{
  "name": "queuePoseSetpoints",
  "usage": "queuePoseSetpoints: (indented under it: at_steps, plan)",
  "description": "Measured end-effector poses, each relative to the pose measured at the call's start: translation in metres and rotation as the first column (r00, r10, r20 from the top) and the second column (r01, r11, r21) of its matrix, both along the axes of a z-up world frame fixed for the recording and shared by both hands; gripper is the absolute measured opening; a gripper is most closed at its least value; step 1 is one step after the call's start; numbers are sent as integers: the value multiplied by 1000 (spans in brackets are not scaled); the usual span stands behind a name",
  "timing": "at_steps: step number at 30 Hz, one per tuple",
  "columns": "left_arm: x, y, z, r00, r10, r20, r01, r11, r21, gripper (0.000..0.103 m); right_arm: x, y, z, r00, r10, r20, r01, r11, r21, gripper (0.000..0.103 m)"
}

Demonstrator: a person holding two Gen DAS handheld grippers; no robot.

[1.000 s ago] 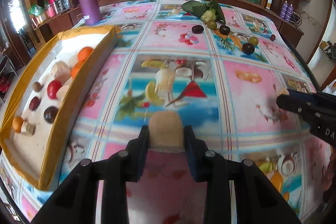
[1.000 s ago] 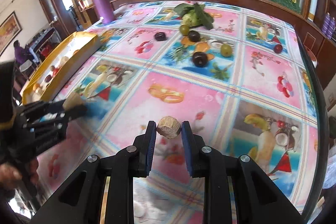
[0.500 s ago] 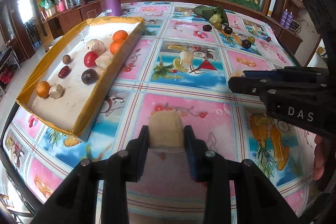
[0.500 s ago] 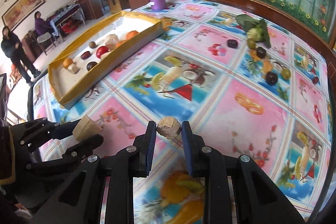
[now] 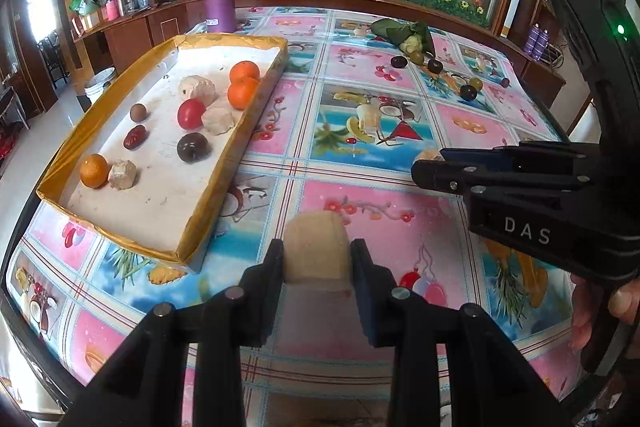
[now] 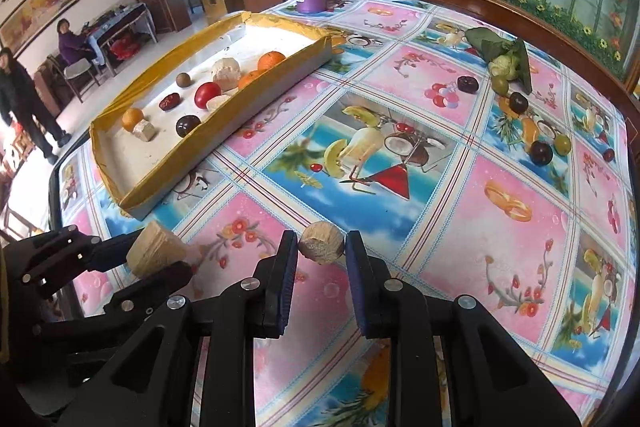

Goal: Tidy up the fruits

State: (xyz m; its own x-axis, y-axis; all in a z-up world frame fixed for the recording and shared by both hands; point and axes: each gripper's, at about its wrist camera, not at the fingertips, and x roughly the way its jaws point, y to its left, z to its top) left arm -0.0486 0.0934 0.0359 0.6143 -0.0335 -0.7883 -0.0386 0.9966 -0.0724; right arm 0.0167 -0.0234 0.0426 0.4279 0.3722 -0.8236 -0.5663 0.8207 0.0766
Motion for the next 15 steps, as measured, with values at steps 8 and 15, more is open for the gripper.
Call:
queuePoseSetpoints:
  at_steps: [8, 15]
  plan:
    - [4, 18, 11, 1000, -28, 6, 28, 998, -64, 36, -4, 8, 6, 999, -28, 44, 28, 1000, 12, 24]
    - [9, 44, 17, 1000, -19, 0, 19, 993, -113, 36, -2, 16, 13, 997, -28, 77, 27, 1000, 11, 24]
